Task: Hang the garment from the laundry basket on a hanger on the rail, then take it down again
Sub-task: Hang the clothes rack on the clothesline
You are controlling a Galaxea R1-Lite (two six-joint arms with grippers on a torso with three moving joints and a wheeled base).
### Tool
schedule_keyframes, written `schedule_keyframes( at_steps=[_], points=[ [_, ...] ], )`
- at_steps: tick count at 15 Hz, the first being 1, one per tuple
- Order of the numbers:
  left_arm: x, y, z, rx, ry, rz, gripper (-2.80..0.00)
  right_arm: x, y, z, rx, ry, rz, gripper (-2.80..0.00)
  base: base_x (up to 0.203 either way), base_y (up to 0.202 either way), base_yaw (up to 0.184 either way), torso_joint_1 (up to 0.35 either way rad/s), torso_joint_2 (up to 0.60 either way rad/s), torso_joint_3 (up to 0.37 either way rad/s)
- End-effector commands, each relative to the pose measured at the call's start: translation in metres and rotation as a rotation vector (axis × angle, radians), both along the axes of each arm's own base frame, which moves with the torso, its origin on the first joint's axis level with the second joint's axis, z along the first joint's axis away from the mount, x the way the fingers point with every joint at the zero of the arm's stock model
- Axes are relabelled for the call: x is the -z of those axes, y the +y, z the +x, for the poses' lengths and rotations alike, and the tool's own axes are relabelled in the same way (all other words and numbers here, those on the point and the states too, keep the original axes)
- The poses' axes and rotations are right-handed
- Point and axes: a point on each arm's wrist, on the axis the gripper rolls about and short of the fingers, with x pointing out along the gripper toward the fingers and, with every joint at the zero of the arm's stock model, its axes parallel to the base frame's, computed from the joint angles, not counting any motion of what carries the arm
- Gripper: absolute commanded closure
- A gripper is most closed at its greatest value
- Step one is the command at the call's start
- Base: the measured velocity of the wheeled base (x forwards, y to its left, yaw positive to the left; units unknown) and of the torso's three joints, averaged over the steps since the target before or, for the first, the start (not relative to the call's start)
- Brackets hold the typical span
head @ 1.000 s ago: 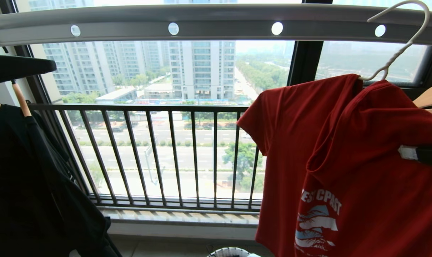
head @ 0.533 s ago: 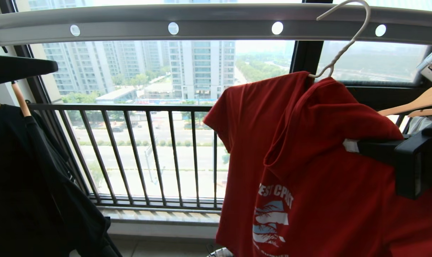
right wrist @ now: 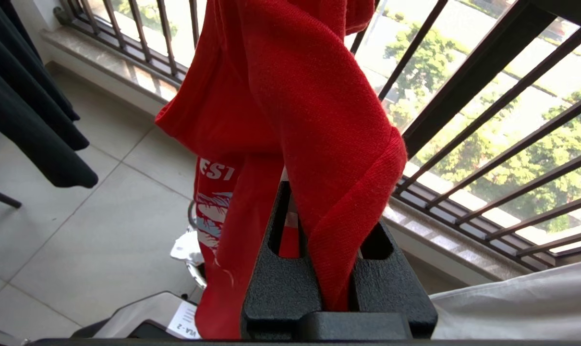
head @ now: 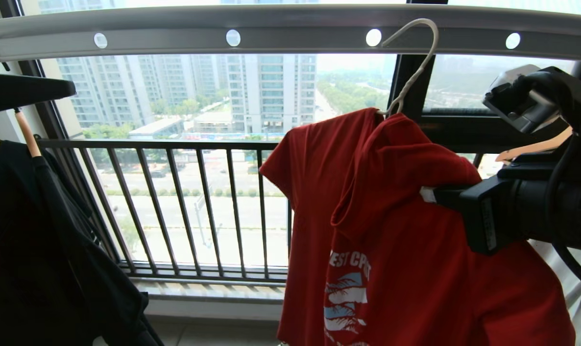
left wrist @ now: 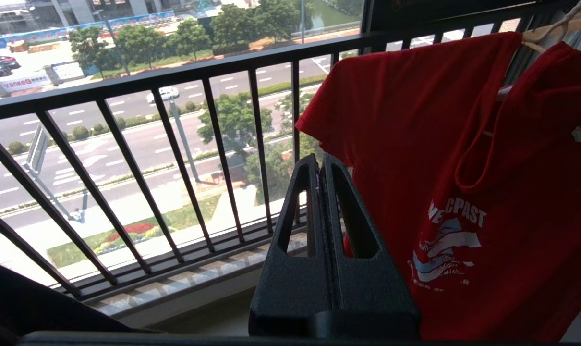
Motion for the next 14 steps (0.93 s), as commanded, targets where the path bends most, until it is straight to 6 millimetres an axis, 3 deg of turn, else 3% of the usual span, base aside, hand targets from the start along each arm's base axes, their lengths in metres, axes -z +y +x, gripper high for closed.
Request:
schedule_keyframes(
  at_steps=[1, 7, 14],
  points=[
    [-0.001, 0.001, -0.002, 0.001, -0.004, -0.003, 0.0, 0.002, 0.011, 0.01, 0.002, 0.013, -0.016, 0.0, 0.0, 0.0, 0.0, 0.0, 0.0, 0.0],
    [-0.004, 0.006, -0.013, 0.001, -0.033, -0.018, 0.0, -0.004, 0.027, 0.029, 0.006, 0.003, -0.024, 0.0, 0.0, 0.0, 0.0, 0.0, 0.0, 0.0],
    [-0.006, 0.009, -0.02, 0.001, -0.052, -0.027, 0.0, -0.008, 0.014, 0.034, 0.053, -0.011, -0.023, 0.0, 0.0, 0.0, 0.0, 0.0, 0.0, 0.0]
  ],
)
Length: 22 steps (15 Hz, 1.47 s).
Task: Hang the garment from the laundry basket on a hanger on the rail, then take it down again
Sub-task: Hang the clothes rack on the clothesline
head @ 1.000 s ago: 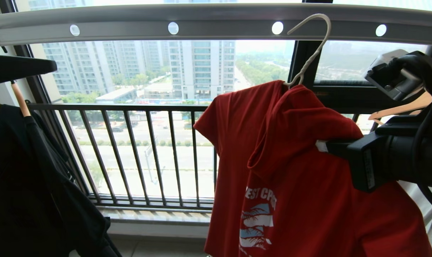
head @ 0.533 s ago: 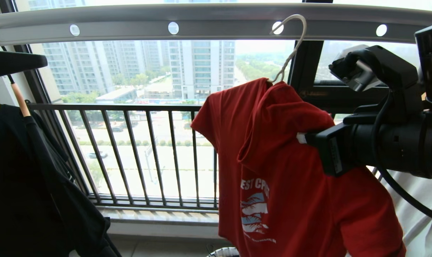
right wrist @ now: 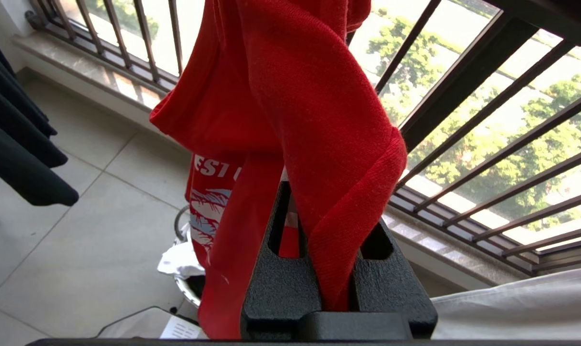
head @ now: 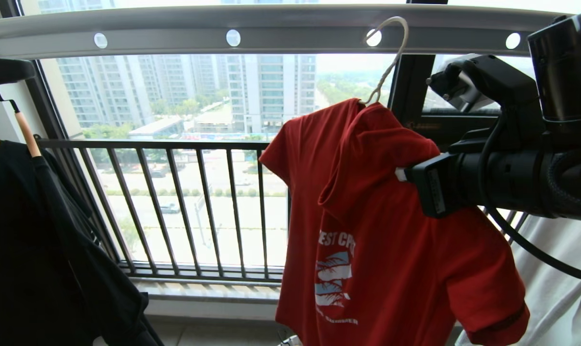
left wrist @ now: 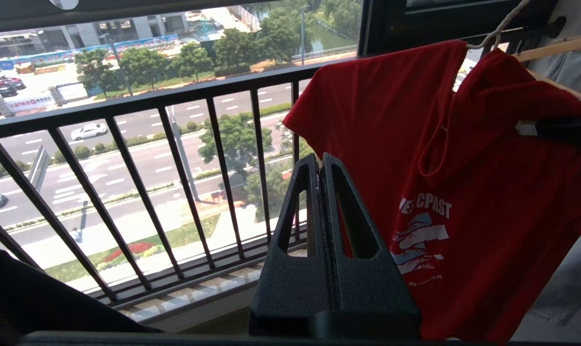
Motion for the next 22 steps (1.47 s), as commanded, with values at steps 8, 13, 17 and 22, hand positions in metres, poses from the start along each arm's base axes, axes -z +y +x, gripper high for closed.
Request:
schedule_keyframes(
  at_steps=[8, 13, 17, 22],
  points=[
    [-0.001, 0.003, -0.007, 0.001, -0.016, -0.008, 0.0, 0.004, -0.002, 0.016, 0.046, 0.01, -0.027, 0.0, 0.0, 0.0, 0.0, 0.0, 0.0, 0.0],
    [-0.002, 0.004, -0.008, 0.001, -0.019, -0.009, 0.0, 0.019, 0.002, 0.033, 0.059, 0.078, -0.116, 0.0, 0.0, 0.0, 0.0, 0.0, 0.0, 0.0],
    [-0.002, 0.004, -0.009, 0.001, -0.022, -0.009, 0.0, 0.01, -0.004, 0.026, 0.052, 0.092, -0.227, 0.0, 0.0, 0.0, 0.0, 0.0, 0.0, 0.0],
    [-0.002, 0.004, -0.009, 0.001, -0.022, -0.01, 0.0, 0.008, -0.009, 0.019, 0.059, 0.097, -0.237, -2.8, 0.0, 0.0, 0.0, 0.0, 0.0, 0.0]
  ],
)
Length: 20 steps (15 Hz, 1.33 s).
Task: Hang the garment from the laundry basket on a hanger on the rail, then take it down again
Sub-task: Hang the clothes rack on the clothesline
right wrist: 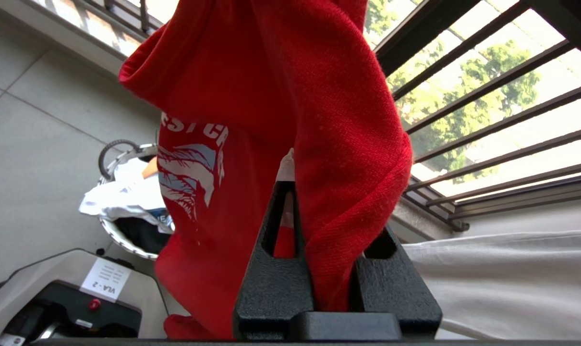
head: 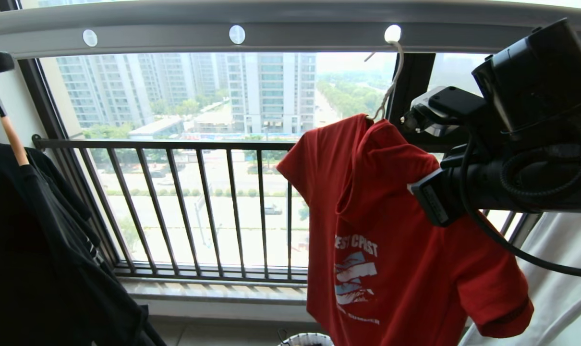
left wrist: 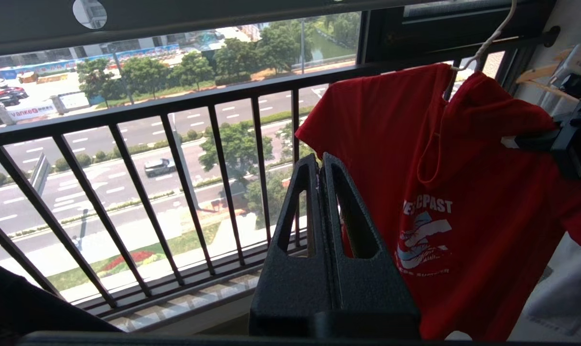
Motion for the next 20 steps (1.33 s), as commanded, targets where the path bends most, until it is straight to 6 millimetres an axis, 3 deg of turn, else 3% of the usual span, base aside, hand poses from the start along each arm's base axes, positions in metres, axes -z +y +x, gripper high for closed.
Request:
schedule_keyframes(
  at_steps=[1, 5, 11, 12, 20],
  points=[
    [0.0, 0.0, 0.001, 0.0, 0.003, 0.002, 0.0, -0.005, -0.003, -0.004, 0.004, -0.018, 0.009, -2.8, 0.0, 0.0, 0.0, 0.0, 0.0, 0.0],
    [0.0, 0.0, 0.001, 0.0, 0.003, 0.002, 0.0, -0.015, -0.012, -0.021, -0.011, -0.047, 0.046, -2.8, 0.0, 0.0, 0.0, 0.0, 0.0, 0.0],
    [0.001, -0.002, 0.004, 0.001, 0.012, 0.006, 0.0, -0.017, -0.048, -0.074, -0.031, -0.078, 0.126, -2.8, 0.0, 0.0, 0.0, 0.0, 0.0, 0.0],
    [0.001, -0.002, 0.005, 0.001, 0.014, 0.007, 0.0, -0.015, -0.052, -0.078, -0.032, -0.078, 0.127, 0.0, 0.0, 0.0, 0.0, 0.0, 0.0, 0.0],
    [0.006, -0.01, 0.022, 0.001, 0.06, 0.029, 0.0, 0.018, -0.057, -0.085, 0.017, 0.012, 0.134, 0.0, 0.0, 0.0, 0.0, 0.0, 0.0, 0.0]
  ],
)
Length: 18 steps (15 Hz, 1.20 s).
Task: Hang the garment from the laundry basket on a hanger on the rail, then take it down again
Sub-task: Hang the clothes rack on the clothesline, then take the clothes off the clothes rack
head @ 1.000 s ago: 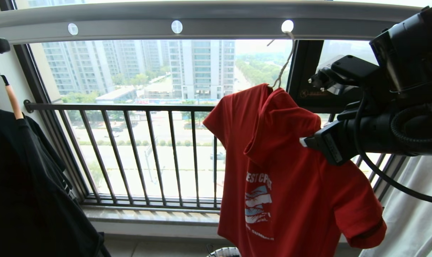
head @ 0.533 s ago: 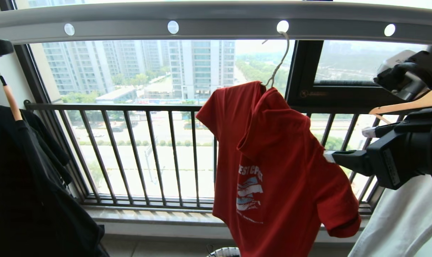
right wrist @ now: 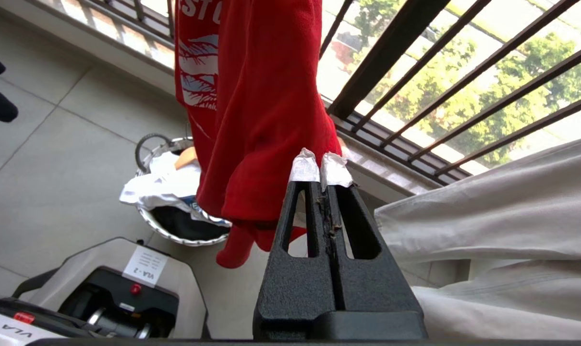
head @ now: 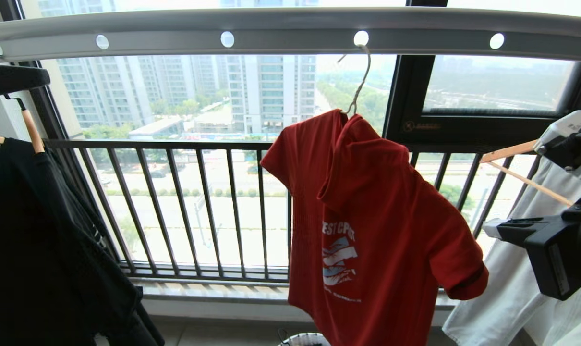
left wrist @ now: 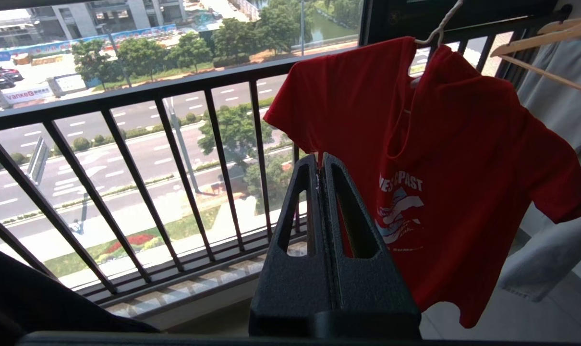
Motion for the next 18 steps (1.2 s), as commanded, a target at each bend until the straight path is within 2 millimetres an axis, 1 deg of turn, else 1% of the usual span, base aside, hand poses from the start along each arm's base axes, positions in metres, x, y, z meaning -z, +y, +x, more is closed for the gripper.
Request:
schedule_keyframes(
  at_steps=[1, 2, 5, 6, 8, 12, 15, 18],
  points=[
    [0.002, -0.003, 0.005, 0.001, 0.016, 0.007, 0.0, 0.007, -0.004, -0.005, 0.009, 0.015, -0.002, 0.0, 0.0, 0.0, 0.0, 0.0, 0.0, 0.0],
    [0.002, -0.003, 0.005, 0.001, 0.016, 0.007, 0.0, 0.008, -0.007, -0.008, 0.009, 0.016, -0.001, -2.78, 0.0, 0.0, 0.0, 0.0, 0.0, 0.0],
    [0.002, -0.002, 0.005, 0.001, 0.016, 0.007, 0.0, 0.013, -0.009, -0.016, -0.019, 0.02, 0.001, -2.8, 0.0, 0.0, 0.0, 0.0, 0.0, 0.0],
    [0.002, -0.002, 0.005, 0.001, 0.016, 0.007, 0.0, 0.018, -0.008, -0.019, -0.037, 0.04, 0.004, -2.8, 0.0, 0.0, 0.0, 0.0, 0.0, 0.0],
    [0.002, -0.002, 0.005, 0.002, 0.016, 0.007, 0.0, 0.025, -0.002, -0.016, -0.062, 0.082, 0.013, -2.8, 0.0, 0.0, 0.0, 0.0, 0.0, 0.0],
    [0.003, -0.002, 0.005, 0.002, 0.019, 0.008, 0.0, 0.04, 0.019, 0.009, -0.036, 0.093, 0.033, -2.8, 0.0, 0.0, 0.0, 0.0, 0.0, 0.0],
    [0.003, -0.002, 0.005, 0.002, 0.019, 0.008, 0.0, 0.051, 0.013, 0.03, 0.058, 0.126, 0.001, -2.8, 0.0, 0.0, 0.0, 0.0, 0.0, 0.0],
    [0.003, -0.002, 0.004, 0.002, 0.015, 0.008, 0.0, 0.053, 0.001, 0.041, 0.105, 0.128, -0.05, -2.8, 0.0, 0.0, 0.0, 0.0, 0.0, 0.0]
  ],
)
